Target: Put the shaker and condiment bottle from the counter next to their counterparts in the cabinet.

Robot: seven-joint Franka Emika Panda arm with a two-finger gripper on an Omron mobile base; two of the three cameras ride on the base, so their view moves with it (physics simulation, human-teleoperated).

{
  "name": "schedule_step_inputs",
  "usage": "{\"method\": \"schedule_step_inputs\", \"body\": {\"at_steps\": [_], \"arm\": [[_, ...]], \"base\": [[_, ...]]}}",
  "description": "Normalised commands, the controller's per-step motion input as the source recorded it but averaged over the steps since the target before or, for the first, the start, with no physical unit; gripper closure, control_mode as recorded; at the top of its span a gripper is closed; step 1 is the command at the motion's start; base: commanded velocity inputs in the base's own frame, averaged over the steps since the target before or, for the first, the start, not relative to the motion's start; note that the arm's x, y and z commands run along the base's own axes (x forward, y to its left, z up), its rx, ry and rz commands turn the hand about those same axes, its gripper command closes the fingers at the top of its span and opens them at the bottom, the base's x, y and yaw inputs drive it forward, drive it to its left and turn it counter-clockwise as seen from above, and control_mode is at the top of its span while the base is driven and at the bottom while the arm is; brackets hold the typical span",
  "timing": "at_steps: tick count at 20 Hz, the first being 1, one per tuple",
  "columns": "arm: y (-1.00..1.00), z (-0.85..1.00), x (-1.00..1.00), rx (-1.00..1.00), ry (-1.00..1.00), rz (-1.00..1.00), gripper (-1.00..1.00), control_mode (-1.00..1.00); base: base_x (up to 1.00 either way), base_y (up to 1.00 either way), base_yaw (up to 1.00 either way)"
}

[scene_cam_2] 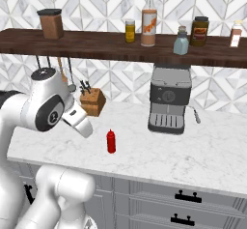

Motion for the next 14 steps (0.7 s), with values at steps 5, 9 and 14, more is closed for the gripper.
{"method": "schedule_step_inputs", "body": {"at_steps": [5, 9, 14], "arm": [[-0.07, -0.02, 0.45, -0.04, 0.05, 0.03, -1.00, -1.00], [-0.05, -0.30, -0.18, 0.00, 0.00, 0.00, -1.00, -1.00], [-0.15, -0.50, -0.40, 0.02, 0.00, 0.00, -1.00, -1.00]], "base": [[0.00, 0.00, 0.00], [0.00, 0.00, 0.00], [0.00, 0.00, 0.00]]}}
